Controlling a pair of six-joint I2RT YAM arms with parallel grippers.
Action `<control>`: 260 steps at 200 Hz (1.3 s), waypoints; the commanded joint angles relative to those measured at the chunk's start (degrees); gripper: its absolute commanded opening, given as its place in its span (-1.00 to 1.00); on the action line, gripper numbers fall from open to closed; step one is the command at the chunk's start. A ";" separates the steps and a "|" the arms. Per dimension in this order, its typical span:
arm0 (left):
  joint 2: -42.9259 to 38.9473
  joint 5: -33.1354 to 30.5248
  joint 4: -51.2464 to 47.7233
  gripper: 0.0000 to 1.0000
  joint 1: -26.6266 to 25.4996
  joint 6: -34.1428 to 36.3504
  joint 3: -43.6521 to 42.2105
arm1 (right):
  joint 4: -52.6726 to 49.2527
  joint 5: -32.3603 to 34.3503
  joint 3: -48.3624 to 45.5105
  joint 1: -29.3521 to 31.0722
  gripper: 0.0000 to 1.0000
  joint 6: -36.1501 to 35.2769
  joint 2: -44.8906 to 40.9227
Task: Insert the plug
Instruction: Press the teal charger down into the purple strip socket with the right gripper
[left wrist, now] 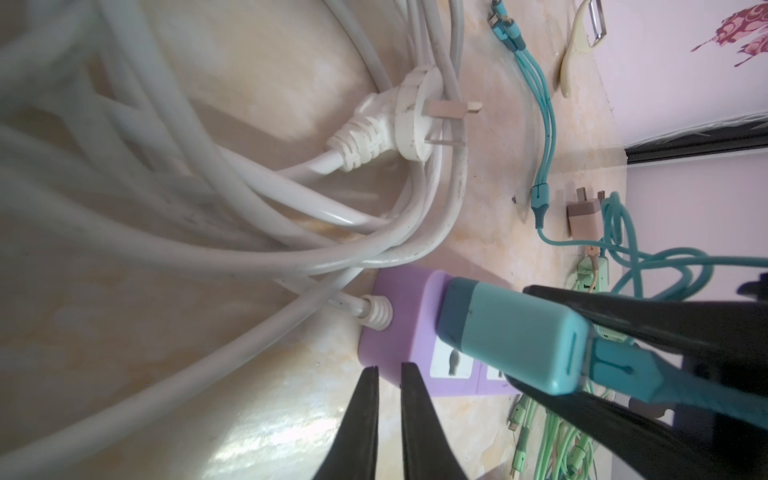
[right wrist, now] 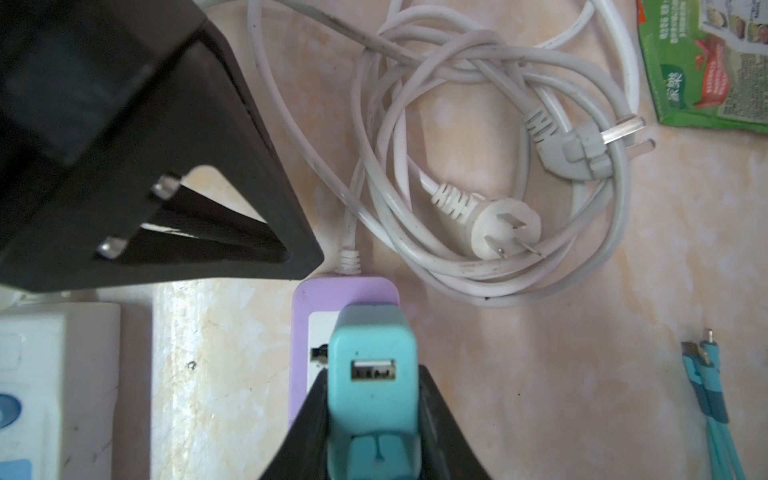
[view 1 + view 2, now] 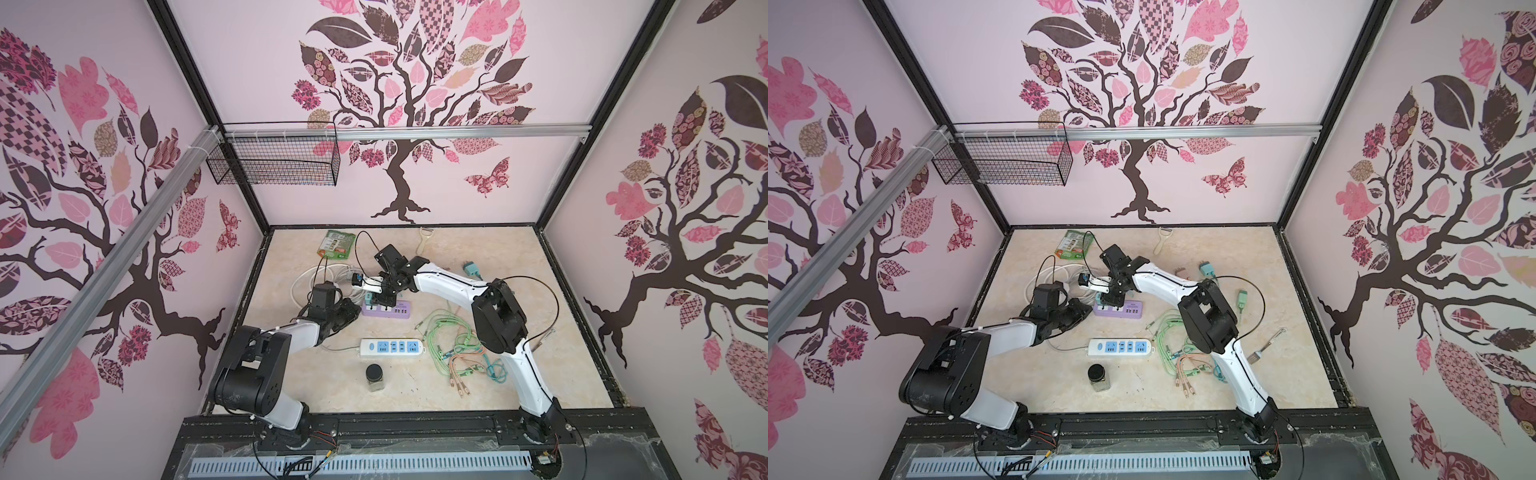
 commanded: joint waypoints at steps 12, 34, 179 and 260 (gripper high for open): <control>-3.91 0.12 -1.35 -0.70 0.47 0.69 -1.55 | -5.67 4.51 -5.40 0.14 -0.50 0.46 5.30; -6.72 -0.06 -4.46 -0.69 0.56 1.11 -1.46 | -5.67 4.51 -5.71 0.15 -0.48 1.66 5.05; -21.20 -0.76 -11.15 -0.52 1.60 1.52 -7.27 | -1.57 7.51 -17.46 1.52 -0.40 15.40 -4.96; -25.53 -1.03 -13.52 -0.48 1.61 1.74 -7.97 | -3.23 8.02 -17.49 2.40 -0.31 17.42 -5.50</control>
